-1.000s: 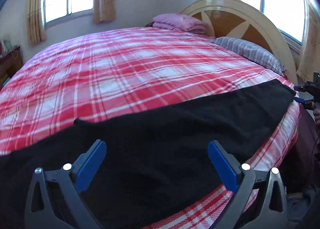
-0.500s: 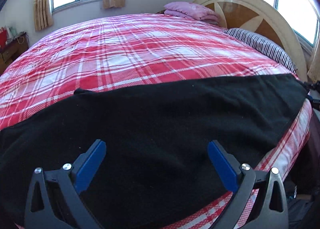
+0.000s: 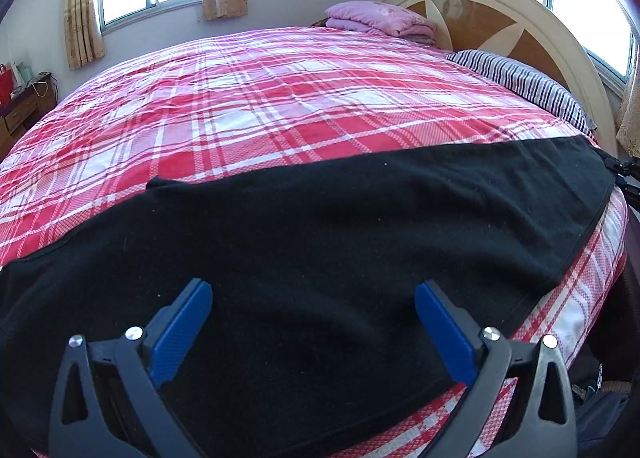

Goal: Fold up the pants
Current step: 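Lift the gripped pants end with the right gripper and fold it over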

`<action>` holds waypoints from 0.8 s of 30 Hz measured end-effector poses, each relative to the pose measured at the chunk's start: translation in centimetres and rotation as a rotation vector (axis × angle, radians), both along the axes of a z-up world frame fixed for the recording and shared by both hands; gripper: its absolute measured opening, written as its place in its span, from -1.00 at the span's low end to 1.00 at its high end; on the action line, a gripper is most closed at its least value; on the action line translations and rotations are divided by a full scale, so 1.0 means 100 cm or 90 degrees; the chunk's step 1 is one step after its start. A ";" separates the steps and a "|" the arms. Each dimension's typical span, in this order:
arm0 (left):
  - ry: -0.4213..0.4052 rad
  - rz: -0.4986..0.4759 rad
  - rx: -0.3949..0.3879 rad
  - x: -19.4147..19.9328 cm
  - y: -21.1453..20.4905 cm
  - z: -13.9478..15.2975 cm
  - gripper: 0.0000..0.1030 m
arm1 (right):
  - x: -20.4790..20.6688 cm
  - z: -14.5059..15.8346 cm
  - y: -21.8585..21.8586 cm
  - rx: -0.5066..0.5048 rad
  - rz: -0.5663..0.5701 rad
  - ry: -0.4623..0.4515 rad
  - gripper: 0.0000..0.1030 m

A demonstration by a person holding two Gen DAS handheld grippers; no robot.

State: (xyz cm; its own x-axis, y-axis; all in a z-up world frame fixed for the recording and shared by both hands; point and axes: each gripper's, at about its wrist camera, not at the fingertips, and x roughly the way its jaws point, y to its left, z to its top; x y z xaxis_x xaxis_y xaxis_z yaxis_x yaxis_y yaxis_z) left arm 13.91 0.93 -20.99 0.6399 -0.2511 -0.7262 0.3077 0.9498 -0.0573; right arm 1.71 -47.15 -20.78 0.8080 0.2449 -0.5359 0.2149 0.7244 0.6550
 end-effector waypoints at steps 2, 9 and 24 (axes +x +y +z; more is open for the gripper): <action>-0.001 -0.001 0.002 -0.001 0.000 -0.001 1.00 | -0.002 0.000 -0.002 0.010 -0.010 -0.005 -0.57; -0.005 -0.003 0.007 0.000 -0.002 -0.002 1.00 | -0.006 0.005 0.001 -0.008 -0.004 -0.014 -0.62; -0.005 -0.003 0.009 0.000 -0.002 -0.001 1.00 | 0.001 0.021 0.012 -0.067 -0.019 -0.007 -0.68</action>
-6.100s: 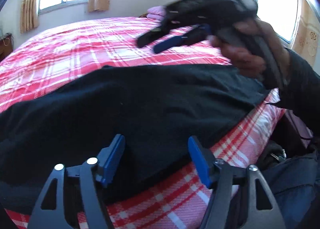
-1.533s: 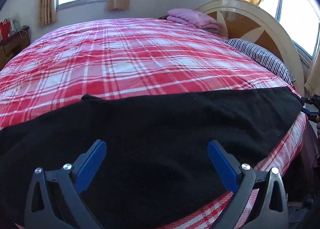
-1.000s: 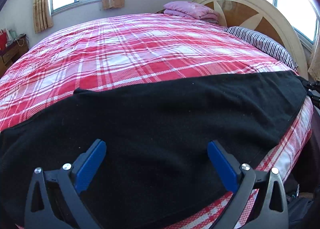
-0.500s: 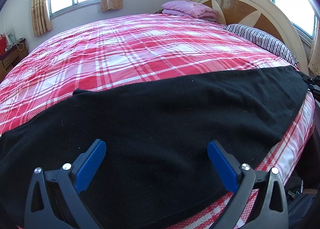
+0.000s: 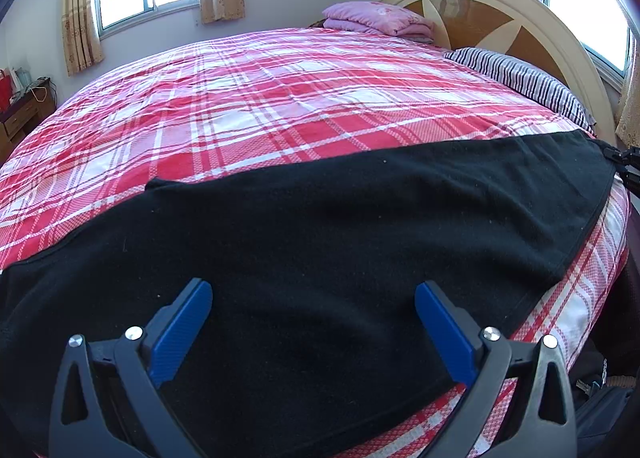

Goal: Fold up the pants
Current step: 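Lift the gripped pants end with the right gripper and fold it over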

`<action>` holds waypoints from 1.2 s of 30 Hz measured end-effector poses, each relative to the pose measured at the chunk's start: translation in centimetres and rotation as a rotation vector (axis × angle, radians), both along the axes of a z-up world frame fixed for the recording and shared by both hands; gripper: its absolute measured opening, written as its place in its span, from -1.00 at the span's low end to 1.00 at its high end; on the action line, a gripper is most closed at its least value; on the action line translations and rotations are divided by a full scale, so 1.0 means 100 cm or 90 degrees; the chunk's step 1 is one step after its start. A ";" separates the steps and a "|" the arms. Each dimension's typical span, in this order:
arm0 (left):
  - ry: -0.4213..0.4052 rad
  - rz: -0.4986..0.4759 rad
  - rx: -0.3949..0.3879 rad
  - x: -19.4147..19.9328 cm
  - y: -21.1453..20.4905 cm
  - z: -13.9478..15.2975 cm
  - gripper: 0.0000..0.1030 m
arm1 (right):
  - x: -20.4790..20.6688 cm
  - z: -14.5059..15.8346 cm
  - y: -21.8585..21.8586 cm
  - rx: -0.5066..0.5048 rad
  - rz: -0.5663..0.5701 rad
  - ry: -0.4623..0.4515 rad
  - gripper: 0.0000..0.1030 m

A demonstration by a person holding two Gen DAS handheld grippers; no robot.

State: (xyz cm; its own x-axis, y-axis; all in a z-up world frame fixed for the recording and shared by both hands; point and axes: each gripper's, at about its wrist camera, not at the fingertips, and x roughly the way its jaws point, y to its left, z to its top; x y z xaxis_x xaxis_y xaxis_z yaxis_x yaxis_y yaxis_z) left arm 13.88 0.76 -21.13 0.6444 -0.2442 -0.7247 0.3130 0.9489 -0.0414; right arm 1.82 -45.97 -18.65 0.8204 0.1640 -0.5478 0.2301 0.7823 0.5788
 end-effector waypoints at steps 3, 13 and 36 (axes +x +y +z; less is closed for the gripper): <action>0.001 0.003 -0.008 0.000 0.001 0.001 1.00 | 0.002 0.018 0.013 -0.044 0.010 -0.022 -0.69; 0.010 0.012 -0.044 0.000 0.007 0.004 1.00 | 0.010 0.048 0.058 -0.110 0.059 -0.067 -0.69; 0.011 0.010 -0.041 0.000 0.007 0.003 1.00 | 0.027 0.097 0.206 -0.204 0.282 -0.155 -0.69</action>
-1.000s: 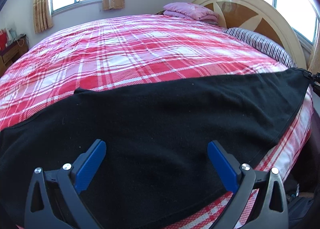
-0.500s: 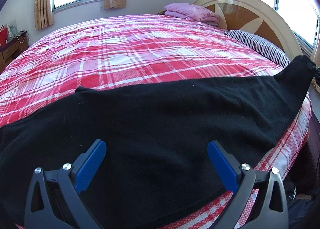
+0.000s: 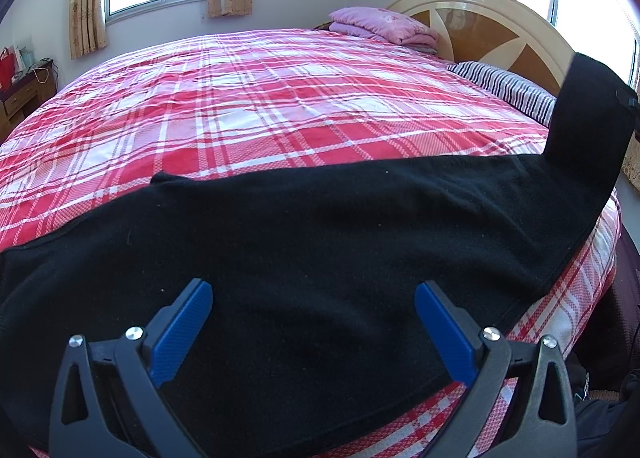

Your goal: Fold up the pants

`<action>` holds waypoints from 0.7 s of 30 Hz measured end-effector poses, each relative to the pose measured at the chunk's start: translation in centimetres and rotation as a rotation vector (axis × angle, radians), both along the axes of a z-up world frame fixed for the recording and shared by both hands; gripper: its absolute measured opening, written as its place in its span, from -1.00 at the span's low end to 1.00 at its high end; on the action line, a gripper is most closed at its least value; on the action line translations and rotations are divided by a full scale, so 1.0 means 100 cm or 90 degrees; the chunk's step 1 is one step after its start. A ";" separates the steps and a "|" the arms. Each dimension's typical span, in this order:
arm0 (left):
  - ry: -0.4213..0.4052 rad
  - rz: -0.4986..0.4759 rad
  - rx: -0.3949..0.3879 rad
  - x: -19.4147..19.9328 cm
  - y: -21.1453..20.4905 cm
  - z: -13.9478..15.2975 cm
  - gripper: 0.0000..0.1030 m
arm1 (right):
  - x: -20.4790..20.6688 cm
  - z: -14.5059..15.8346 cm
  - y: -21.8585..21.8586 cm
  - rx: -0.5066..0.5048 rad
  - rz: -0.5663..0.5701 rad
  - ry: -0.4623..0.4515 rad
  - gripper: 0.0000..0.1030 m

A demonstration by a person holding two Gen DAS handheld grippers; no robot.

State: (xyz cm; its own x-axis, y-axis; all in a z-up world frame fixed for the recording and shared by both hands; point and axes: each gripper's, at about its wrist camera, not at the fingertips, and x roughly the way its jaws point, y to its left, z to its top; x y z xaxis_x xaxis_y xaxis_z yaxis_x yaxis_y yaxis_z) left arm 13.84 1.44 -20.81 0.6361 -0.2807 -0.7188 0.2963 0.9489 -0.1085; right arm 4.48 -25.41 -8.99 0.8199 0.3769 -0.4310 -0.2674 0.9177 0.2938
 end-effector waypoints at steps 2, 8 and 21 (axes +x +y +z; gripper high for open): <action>-0.001 0.000 0.002 0.000 -0.001 0.000 1.00 | 0.005 -0.002 0.011 -0.001 0.015 0.003 -0.69; -0.001 -0.001 0.001 0.000 0.000 0.001 1.00 | 0.018 -0.018 0.053 -0.016 0.066 0.023 -0.69; -0.001 0.005 -0.014 -0.001 0.003 0.002 1.00 | 0.041 -0.082 0.130 -0.084 0.146 0.105 -0.68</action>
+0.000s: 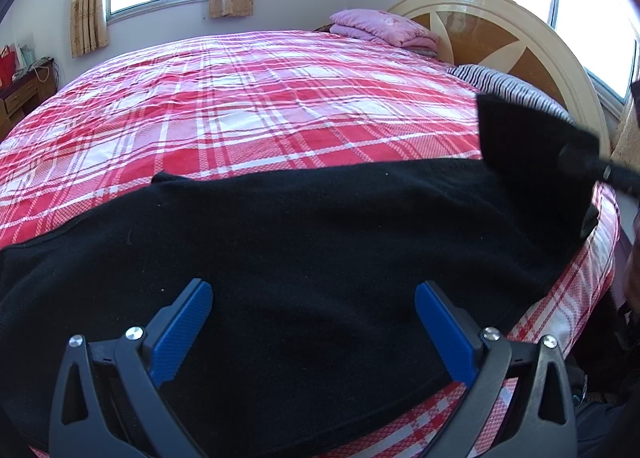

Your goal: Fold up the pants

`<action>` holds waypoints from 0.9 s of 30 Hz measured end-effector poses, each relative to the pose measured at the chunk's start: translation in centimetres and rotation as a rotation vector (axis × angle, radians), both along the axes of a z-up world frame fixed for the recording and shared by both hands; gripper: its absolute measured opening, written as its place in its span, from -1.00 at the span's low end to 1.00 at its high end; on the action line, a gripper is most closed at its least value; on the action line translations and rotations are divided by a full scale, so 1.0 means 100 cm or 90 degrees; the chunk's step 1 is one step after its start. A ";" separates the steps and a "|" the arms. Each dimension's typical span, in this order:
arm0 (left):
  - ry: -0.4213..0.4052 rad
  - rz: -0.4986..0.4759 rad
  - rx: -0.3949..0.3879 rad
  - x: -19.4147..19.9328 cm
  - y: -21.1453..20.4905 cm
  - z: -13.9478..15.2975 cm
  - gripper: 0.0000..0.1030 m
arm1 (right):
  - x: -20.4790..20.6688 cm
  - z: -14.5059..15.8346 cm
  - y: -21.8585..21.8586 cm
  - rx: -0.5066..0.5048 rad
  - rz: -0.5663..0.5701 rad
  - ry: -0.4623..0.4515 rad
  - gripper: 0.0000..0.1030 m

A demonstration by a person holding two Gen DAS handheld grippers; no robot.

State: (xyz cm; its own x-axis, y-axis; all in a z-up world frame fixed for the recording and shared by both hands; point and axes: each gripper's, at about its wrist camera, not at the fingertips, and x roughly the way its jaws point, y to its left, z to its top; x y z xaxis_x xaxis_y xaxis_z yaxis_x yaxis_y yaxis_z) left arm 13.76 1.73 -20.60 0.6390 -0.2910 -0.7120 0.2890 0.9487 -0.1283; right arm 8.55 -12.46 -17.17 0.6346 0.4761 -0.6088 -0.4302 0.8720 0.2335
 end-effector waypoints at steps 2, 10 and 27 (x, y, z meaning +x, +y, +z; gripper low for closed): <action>0.001 0.006 -0.013 0.000 0.002 0.001 1.00 | 0.001 -0.009 0.008 -0.018 0.008 0.008 -0.68; -0.015 0.019 -0.054 -0.001 0.007 0.009 1.00 | 0.007 -0.039 0.039 -0.097 0.057 0.037 -0.65; 0.099 -0.152 -0.169 0.023 -0.068 0.018 0.67 | -0.008 0.004 -0.090 -0.008 -0.089 -0.050 -0.02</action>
State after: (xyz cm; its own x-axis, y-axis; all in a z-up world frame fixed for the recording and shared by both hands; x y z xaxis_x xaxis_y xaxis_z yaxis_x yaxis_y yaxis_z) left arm 16.09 -5.02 -18.83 0.4210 -0.6057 -0.6752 0.4556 0.7849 -0.4199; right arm 7.78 -21.44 -16.75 0.7397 0.3728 -0.5603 -0.3207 0.9272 0.1935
